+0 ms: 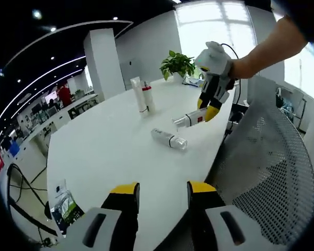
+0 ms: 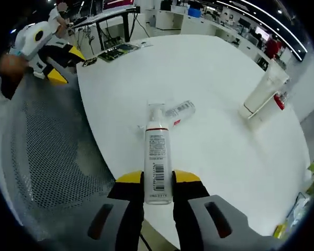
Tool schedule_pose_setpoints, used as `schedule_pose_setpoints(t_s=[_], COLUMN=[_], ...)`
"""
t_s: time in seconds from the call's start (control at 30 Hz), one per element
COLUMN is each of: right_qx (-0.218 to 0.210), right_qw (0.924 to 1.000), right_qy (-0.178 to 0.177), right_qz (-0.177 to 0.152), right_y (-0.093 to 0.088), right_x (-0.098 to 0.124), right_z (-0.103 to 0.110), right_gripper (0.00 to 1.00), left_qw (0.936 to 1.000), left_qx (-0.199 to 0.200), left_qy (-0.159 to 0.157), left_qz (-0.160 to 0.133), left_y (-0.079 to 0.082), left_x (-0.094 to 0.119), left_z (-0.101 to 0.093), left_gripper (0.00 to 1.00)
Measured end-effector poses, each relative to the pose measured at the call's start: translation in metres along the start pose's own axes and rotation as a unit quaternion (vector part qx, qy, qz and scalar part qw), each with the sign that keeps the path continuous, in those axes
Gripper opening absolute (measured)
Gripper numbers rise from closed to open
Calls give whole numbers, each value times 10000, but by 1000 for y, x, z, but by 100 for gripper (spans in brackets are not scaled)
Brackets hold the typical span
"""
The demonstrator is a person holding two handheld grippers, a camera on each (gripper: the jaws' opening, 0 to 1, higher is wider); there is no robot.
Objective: Arrange the skincare products in the storage area until every visible bottle or jar stands upright without overlapping.
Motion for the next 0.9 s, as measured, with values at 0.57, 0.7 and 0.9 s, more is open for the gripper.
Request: schedule_pose_setpoints(t_s=[0.57,0.7,0.9], right_qx=[-1659,-2240,-2112], right_qw=[9514,9282,9259], right_qy=[648,1024,1398], right_qz=[-2512,-2788,-2803], right_y=[82,81,94], right_x=[12,4,-7], right_z=[88,96,96], right_gripper=[17,17,17], left_qw=[9968,9939,9863], left_qx=[537,842,1435], left_qy=[-382,-478,-565], left_qz=[-456,-529,-578], left_y=[17,19,22], left_x=[3,4,2], left_z=[-11,-12,-10], left_gripper=[40,40,41])
Point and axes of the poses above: the point that each gripper's makers call its tool centre point, and the gripper's own axes: x roughly backward along the fingers, z roughly to its left, y roughly out of its top, the point moved 5 cm from there along x, roughly backward along the fingers, and after that the axes turned 15 degrees about -z, right-handed, at the moved point
